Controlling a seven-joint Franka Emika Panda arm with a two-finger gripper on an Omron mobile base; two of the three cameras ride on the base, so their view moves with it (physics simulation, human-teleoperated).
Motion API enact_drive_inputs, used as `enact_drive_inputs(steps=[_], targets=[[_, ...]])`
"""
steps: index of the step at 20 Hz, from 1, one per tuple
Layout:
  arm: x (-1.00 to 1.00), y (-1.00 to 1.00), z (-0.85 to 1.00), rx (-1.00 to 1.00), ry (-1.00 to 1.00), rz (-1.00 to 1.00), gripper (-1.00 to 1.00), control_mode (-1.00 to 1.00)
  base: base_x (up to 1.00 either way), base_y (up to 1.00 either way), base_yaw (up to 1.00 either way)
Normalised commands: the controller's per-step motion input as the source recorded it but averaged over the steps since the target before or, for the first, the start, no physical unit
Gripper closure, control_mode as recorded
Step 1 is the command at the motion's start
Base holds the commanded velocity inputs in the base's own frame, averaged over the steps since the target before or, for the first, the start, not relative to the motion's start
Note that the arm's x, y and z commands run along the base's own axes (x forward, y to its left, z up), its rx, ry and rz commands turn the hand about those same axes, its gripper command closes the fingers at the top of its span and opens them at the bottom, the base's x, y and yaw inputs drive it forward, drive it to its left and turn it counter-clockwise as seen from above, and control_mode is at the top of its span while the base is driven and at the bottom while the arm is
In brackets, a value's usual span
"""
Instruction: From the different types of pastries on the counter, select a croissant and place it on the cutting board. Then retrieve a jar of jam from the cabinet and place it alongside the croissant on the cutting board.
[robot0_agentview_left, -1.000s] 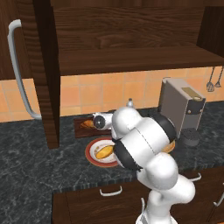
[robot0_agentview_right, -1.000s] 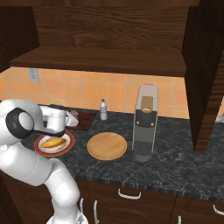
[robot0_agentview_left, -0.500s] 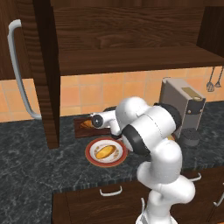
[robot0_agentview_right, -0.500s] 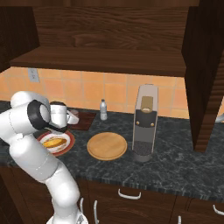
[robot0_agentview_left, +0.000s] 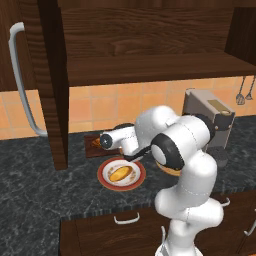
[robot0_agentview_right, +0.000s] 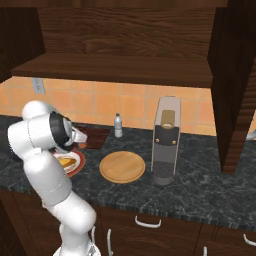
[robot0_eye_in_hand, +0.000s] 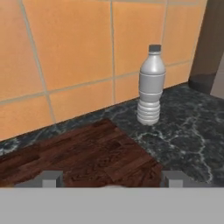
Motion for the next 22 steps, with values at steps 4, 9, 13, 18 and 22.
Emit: enact_drive_inputs(steps=[4, 9, 13, 18, 22], targets=[[-0.19, 0.00, 0.37, 0.00, -0.06, 0.00, -1.00, -1.00, 0.00, 0.00, 0.00], [-0.17, 0.00, 0.36, 0.00, -0.01, 0.00, -1.00, -1.00, 0.00, 0.00, 0.00], [-0.77, -0.10, 0.12, 0.00, 0.00, -0.04, -1.00, -1.00, 0.00, 0.00, 0.00], [-0.82, -0.36, 0.24, 0.00, -0.04, -0.05, -1.00, -1.00, 0.00, 0.00, 0.00], [-0.53, -0.52, 0.41, 0.00, -0.03, -0.04, -1.00, -1.00, 0.00, 0.00, 0.00]])
